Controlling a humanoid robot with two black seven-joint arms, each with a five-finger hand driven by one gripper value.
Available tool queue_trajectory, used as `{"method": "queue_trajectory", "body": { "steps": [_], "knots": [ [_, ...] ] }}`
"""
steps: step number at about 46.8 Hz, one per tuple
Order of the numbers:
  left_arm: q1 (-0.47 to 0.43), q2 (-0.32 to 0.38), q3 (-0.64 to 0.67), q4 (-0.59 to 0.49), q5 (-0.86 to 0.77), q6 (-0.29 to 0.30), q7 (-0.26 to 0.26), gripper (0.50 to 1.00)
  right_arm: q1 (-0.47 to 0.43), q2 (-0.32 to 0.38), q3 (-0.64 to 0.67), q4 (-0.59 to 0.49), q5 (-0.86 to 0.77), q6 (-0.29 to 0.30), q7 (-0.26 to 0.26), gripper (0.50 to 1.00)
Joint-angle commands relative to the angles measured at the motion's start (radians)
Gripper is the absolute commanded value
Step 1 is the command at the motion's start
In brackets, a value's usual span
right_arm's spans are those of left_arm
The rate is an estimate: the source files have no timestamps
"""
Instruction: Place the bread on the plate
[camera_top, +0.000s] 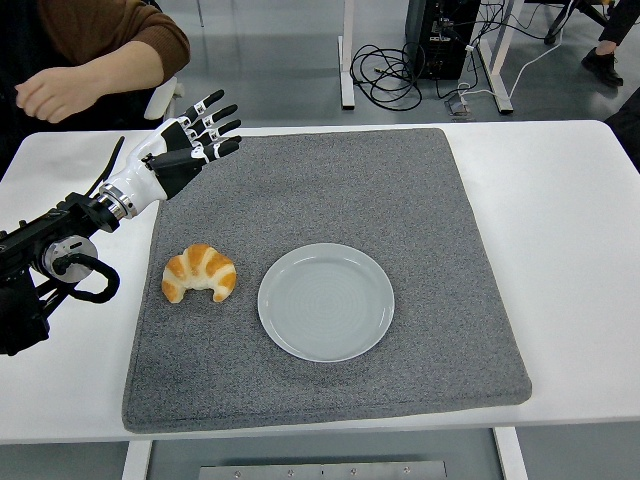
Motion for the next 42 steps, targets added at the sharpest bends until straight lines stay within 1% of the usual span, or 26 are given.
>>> {"method": "queue_trajectory", "body": {
  "steps": [1, 10, 14, 21, 27, 42],
  "knots": [
    [-0.002, 0.0, -0.001, 0.0, 0.0, 0.0, -0.001, 0.974, 0.0, 0.0, 0.0, 0.0, 0.0, 0.0, 0.0, 1.0],
    [-0.004, -0.011, 0.003, 0.0, 0.006, 0.002, -0.007, 0.974, 0.0, 0.0, 0.0, 0.0, 0.0, 0.0, 0.0, 1.0],
    [-0.004, -0.011, 0.002, 0.0, 0.006, 0.0, 0.001, 0.974, 0.0, 0.0, 0.0, 0.0, 0.0, 0.0, 0.0, 1.0],
    [0.008, -0.014, 0.002, 0.0, 0.006, 0.0, -0.001, 0.974, 0.0, 0.0, 0.0, 0.0, 0.0, 0.0, 0.0, 1.0],
    [0.01, -0.029, -0.001, 0.0, 0.005, 0.002, -0.002, 0.974, 0.0, 0.0, 0.0, 0.0, 0.0, 0.0, 0.0, 1.0],
    [0.001, -0.018, -0.009, 0.0, 0.006, -0.001, -0.002, 0.974, 0.002, 0.0, 0.0, 0.0, 0.0, 0.0, 0.0, 1.0]
  ]
}}
